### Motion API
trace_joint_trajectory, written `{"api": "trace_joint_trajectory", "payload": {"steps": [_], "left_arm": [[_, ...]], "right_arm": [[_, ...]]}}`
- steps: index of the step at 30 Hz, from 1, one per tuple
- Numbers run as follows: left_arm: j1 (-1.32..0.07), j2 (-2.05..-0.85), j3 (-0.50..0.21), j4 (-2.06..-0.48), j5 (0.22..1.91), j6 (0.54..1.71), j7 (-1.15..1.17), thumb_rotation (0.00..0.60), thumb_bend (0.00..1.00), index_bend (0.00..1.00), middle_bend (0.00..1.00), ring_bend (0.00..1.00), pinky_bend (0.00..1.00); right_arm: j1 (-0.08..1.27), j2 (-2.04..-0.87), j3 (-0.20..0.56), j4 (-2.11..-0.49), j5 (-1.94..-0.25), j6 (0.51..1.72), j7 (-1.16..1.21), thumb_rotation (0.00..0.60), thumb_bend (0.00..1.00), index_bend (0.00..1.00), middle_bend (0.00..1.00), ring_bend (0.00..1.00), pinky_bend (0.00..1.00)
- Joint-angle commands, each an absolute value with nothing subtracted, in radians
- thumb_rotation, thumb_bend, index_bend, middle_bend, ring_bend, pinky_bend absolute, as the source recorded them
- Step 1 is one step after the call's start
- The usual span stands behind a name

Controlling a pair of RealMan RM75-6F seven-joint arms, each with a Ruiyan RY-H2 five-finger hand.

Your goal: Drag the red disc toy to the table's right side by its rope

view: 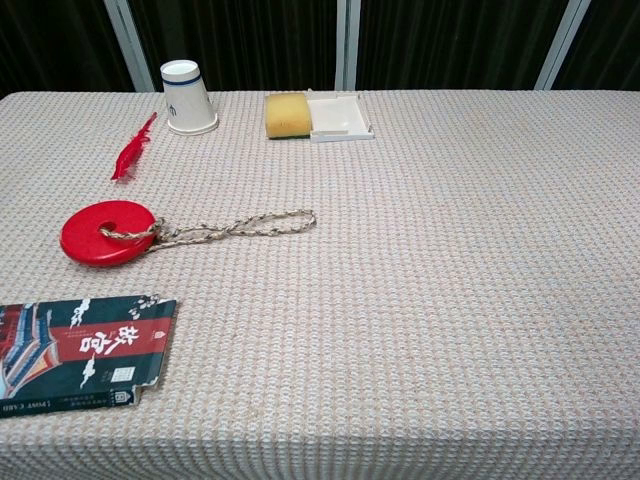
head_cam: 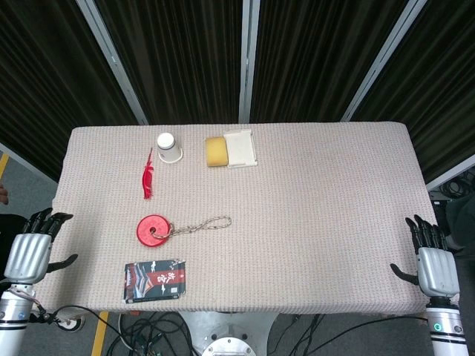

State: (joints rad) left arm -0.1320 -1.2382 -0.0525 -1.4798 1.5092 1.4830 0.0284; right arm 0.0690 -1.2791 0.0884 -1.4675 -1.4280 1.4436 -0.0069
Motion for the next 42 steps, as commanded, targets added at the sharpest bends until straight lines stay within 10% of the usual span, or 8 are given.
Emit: {"api": "trace_joint_trajectory", "payload": {"steps": [1, 21, 42], "left_arm": [[-0.132, -1.235, -0.052, -1.481, 1.51, 1.484, 0.028, 0.6, 0.0, 0.23, 0.22, 0.1, 0.14], [-0.127, -1.245, -0.048, -1.456, 1.506, 1.483, 0.01, 0.6, 0.0, 0.23, 0.22, 0.1, 0.15], [-0.101, -1.246, -0.046, -1.411, 1.488, 1.498, -0.037, 0.6, 0.0, 0.23, 0.22, 0.1, 0.15]], "right_arm": [[0.077, -1.276, 0.091, -1.481, -1.435, 1.442, -0.019, 0.6, 0.05, 0.0, 0.0, 0.0, 0.0], [0.36, -1.264, 0.16, -1.728, -1.477, 1.143, -0.274, 0.6, 0.07, 0.0, 0.02, 0.0, 0.0], [0.872, -1.741, 0.301, -1.472, -1.074, 0.764, -0.578, 0.6, 0.13, 0.0, 0.16, 0.0, 0.0]]}}
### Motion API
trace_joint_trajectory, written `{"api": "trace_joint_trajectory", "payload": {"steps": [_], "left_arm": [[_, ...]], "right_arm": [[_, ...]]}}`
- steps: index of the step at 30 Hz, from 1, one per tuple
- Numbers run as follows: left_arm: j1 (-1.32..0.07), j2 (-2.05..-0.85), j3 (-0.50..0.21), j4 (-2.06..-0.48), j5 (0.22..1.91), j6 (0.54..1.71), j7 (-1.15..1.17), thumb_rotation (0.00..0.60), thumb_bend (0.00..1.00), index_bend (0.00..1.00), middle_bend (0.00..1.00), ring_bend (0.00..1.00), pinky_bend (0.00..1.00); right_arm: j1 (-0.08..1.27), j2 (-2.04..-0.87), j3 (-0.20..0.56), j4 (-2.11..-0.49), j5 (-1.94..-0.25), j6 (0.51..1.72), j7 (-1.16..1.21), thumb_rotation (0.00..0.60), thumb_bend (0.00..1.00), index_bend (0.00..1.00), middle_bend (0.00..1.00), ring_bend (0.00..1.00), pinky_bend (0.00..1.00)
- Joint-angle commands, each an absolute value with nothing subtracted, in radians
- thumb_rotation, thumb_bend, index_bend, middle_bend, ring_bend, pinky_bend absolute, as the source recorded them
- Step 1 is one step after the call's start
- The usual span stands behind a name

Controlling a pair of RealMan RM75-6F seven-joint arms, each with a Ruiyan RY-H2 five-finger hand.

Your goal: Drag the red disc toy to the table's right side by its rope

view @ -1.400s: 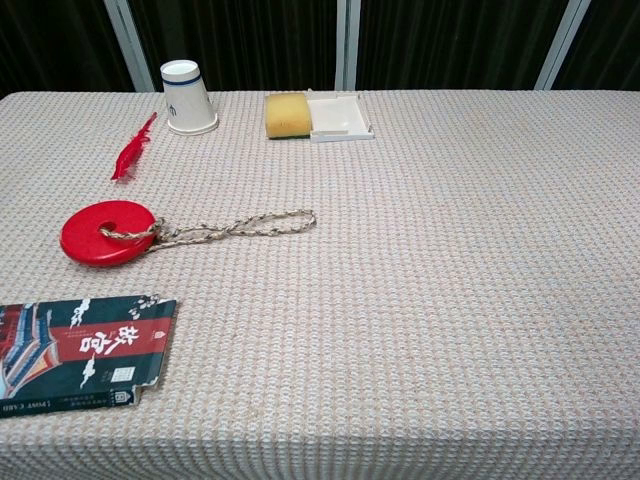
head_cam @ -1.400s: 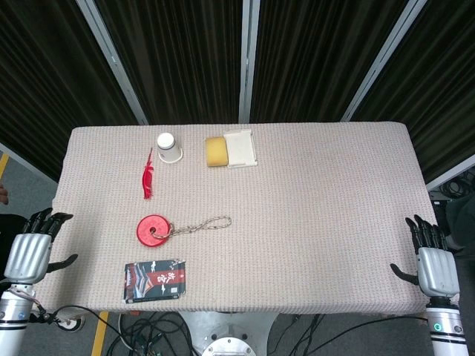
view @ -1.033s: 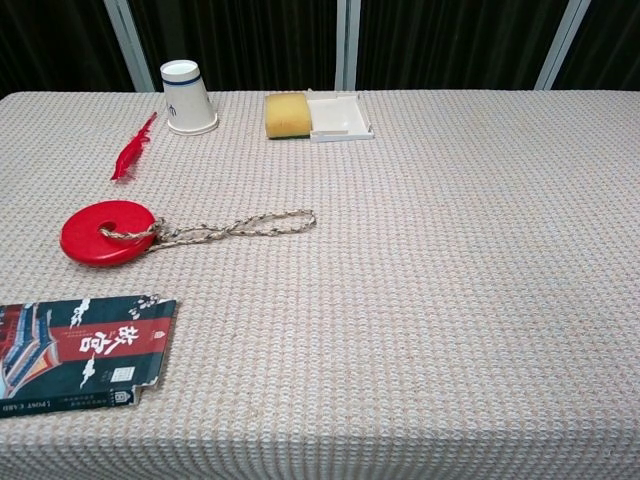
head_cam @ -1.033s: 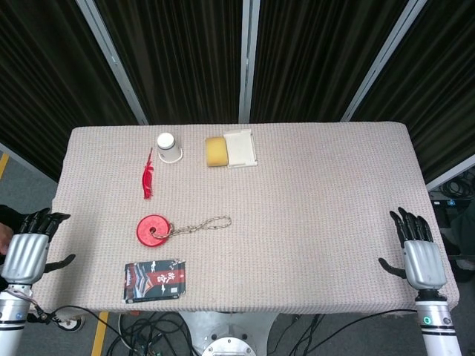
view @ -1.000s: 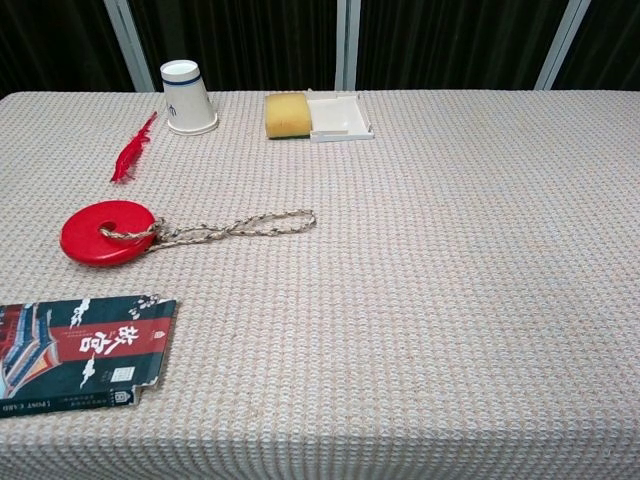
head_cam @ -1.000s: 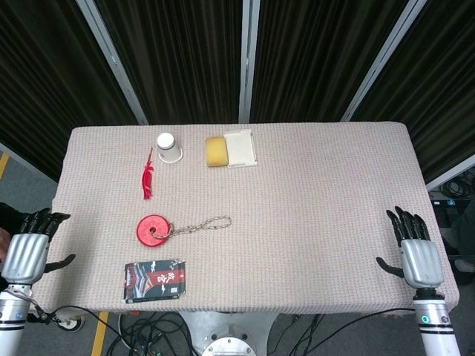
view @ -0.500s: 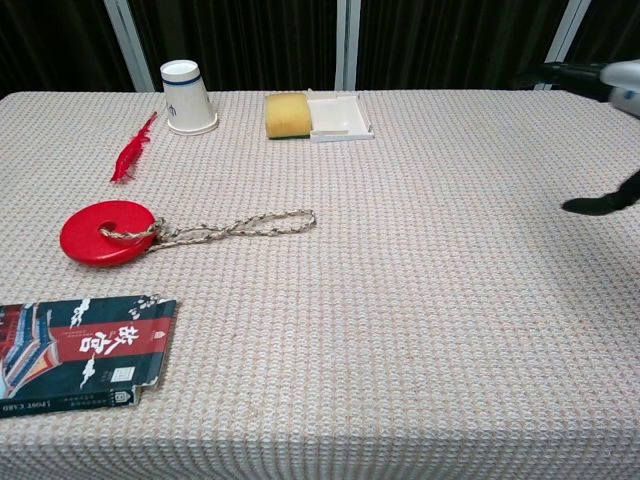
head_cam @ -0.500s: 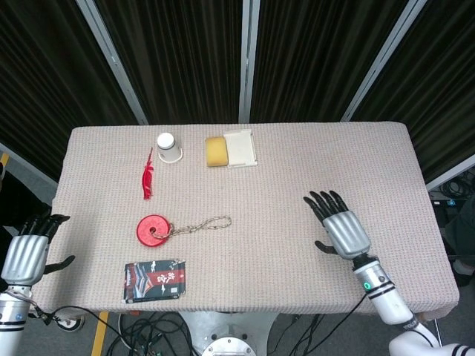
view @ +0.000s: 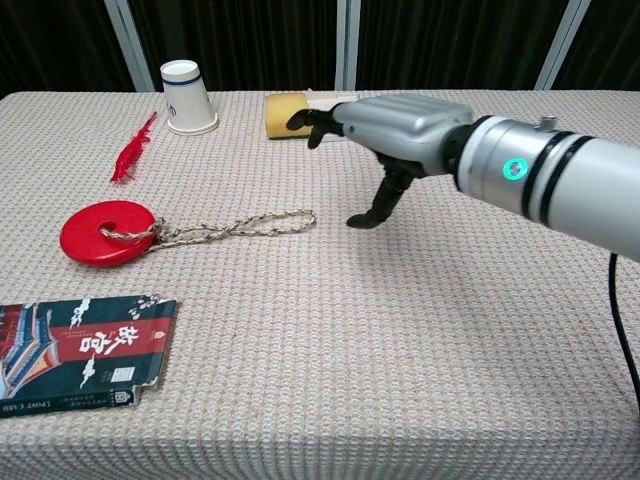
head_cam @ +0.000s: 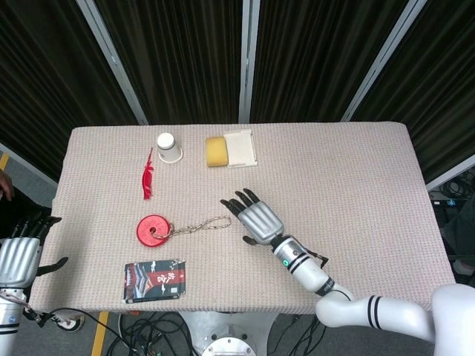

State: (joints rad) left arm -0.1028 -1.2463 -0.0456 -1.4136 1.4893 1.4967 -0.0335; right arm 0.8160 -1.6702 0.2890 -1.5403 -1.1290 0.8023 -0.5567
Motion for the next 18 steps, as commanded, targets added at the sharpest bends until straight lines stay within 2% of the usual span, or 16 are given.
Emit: {"api": "trace_joint_trajectory", "payload": {"steps": [1, 10, 18], "left_arm": [[-0.1, -1.246, -0.046, -1.409, 1.488, 1.498, -0.039, 0.6, 0.0, 0.23, 0.22, 0.1, 0.15], [-0.091, -1.237, -0.049, -1.392, 1.482, 1.505, -0.064, 0.6, 0.0, 0.23, 0.22, 0.1, 0.14], [-0.085, -1.231, -0.052, -1.383, 1.477, 1.509, -0.081, 0.6, 0.0, 0.23, 0.22, 0.1, 0.15]], "right_arm": [[0.886, -1.759, 0.303, -1.455, -1.061, 0.758, -0.577, 0.6, 0.14, 0.0, 0.16, 0.0, 0.0], [1.0, -1.903, 0.311, -1.289, -1.011, 0.731, -0.555, 0.6, 0.17, 0.0, 0.18, 0.0, 0.0], [1.05, -1.964, 0.305, -1.207, -0.965, 0.711, -0.533, 0.6, 0.18, 0.0, 0.21, 0.0, 0.0]]}}
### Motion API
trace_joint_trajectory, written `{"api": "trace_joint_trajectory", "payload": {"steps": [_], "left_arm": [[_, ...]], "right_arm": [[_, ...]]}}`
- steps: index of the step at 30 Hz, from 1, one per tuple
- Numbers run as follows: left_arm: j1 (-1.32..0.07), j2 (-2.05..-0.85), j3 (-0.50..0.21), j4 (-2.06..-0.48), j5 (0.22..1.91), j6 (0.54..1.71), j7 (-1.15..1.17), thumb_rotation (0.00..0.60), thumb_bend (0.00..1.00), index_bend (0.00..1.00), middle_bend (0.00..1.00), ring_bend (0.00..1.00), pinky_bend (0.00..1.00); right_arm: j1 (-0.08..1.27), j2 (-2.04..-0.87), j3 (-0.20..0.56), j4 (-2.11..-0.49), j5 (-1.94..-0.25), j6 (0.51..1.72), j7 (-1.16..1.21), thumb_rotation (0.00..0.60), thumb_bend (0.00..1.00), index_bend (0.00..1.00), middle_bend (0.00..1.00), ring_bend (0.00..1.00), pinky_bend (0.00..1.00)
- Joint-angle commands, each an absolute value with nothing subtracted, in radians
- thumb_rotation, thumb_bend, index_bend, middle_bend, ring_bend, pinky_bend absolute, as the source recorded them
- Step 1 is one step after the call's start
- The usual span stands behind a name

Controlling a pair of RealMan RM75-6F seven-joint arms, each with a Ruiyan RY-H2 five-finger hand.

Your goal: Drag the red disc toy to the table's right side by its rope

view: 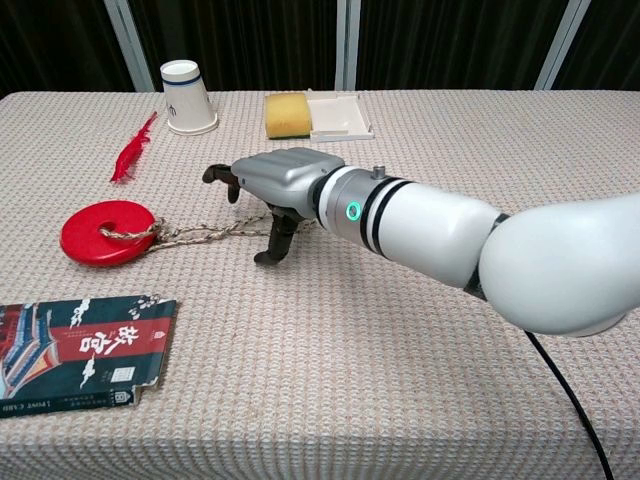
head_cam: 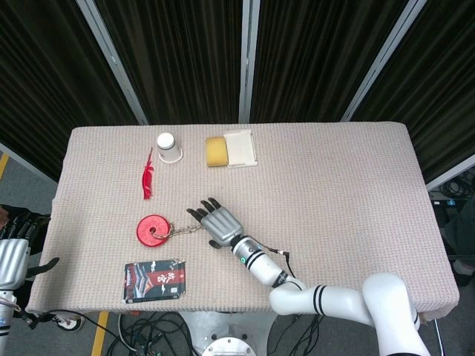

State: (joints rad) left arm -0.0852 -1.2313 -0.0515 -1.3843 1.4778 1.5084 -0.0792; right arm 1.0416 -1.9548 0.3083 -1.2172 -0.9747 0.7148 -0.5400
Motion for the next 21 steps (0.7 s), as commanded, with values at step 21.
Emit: {"api": "trace_joint_trajectory", "payload": {"steps": [21], "left_arm": [[-0.084, -1.233, -0.054, -1.379, 1.48, 1.506, -0.085, 0.6, 0.0, 0.23, 0.22, 0.1, 0.14]], "right_arm": [[1.053, -1.948, 0.275, -1.216, -0.955, 0.766, -0.496, 0.6, 0.19, 0.0, 0.52, 0.05, 0.0]]}}
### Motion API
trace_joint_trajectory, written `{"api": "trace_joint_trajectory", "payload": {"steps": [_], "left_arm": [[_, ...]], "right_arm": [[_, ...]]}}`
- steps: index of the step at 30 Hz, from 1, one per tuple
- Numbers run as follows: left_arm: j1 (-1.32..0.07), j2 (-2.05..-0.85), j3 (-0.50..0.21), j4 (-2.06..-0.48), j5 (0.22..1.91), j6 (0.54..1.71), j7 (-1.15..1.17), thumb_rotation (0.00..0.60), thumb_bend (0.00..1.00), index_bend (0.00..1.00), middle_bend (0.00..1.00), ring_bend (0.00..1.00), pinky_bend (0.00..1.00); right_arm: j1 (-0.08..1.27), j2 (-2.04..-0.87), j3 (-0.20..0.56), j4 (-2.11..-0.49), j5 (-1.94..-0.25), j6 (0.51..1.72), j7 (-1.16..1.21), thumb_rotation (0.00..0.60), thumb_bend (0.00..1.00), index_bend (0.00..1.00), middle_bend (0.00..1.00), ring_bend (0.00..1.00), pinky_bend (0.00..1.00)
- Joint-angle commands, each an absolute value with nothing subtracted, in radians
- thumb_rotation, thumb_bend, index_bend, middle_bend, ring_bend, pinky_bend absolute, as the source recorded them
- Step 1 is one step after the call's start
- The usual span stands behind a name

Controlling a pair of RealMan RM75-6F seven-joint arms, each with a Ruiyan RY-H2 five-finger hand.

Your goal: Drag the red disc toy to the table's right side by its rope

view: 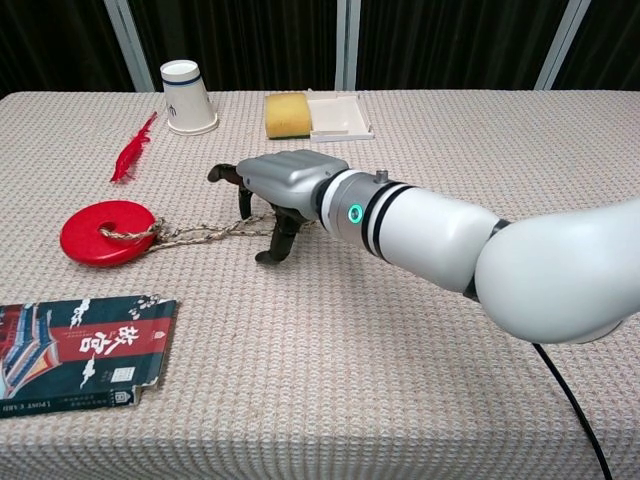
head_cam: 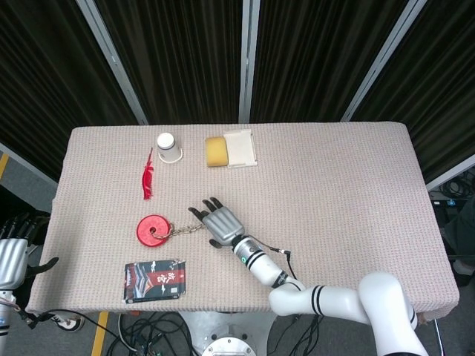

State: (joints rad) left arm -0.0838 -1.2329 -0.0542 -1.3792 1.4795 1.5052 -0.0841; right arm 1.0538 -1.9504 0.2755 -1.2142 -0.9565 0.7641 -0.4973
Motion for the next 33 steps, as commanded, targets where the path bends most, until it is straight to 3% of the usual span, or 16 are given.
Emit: {"api": "trace_joint_trajectory", "payload": {"steps": [1, 21, 24, 26, 30, 33], "left_arm": [[-0.084, -1.234, -0.055, -1.378, 1.481, 1.506, -0.085, 0.6, 0.0, 0.23, 0.22, 0.1, 0.14], [-0.083, -1.234, -0.056, -1.377, 1.482, 1.506, -0.087, 0.6, 0.0, 0.23, 0.22, 0.1, 0.15], [-0.083, -1.234, -0.057, -1.378, 1.482, 1.507, -0.086, 0.6, 0.0, 0.23, 0.22, 0.1, 0.15], [-0.082, -1.235, -0.057, -1.377, 1.482, 1.507, -0.086, 0.6, 0.0, 0.23, 0.22, 0.1, 0.14], [-0.082, -1.235, -0.057, -1.376, 1.482, 1.506, -0.087, 0.6, 0.0, 0.23, 0.22, 0.1, 0.14], [-0.082, -1.236, -0.057, -1.375, 1.482, 1.506, -0.089, 0.6, 0.0, 0.23, 0.22, 0.1, 0.15]], "right_arm": [[1.052, -1.947, 0.273, -1.219, -0.953, 0.768, -0.495, 0.6, 0.19, 0.0, 0.52, 0.05, 0.0], [1.048, -1.928, 0.263, -1.235, -0.945, 0.794, -0.477, 0.6, 0.2, 0.0, 0.58, 0.09, 0.0], [1.048, -1.929, 0.261, -1.237, -0.942, 0.799, -0.48, 0.6, 0.21, 0.01, 0.62, 0.14, 0.0], [1.046, -1.931, 0.258, -1.237, -0.943, 0.807, -0.483, 0.6, 0.22, 0.06, 0.65, 0.18, 0.0], [1.041, -1.932, 0.249, -1.234, -0.945, 0.82, -0.49, 0.6, 0.25, 0.35, 0.74, 0.29, 0.0], [1.038, -1.927, 0.243, -1.234, -0.934, 0.818, -0.502, 0.6, 0.27, 0.56, 0.79, 0.38, 0.1]]}}
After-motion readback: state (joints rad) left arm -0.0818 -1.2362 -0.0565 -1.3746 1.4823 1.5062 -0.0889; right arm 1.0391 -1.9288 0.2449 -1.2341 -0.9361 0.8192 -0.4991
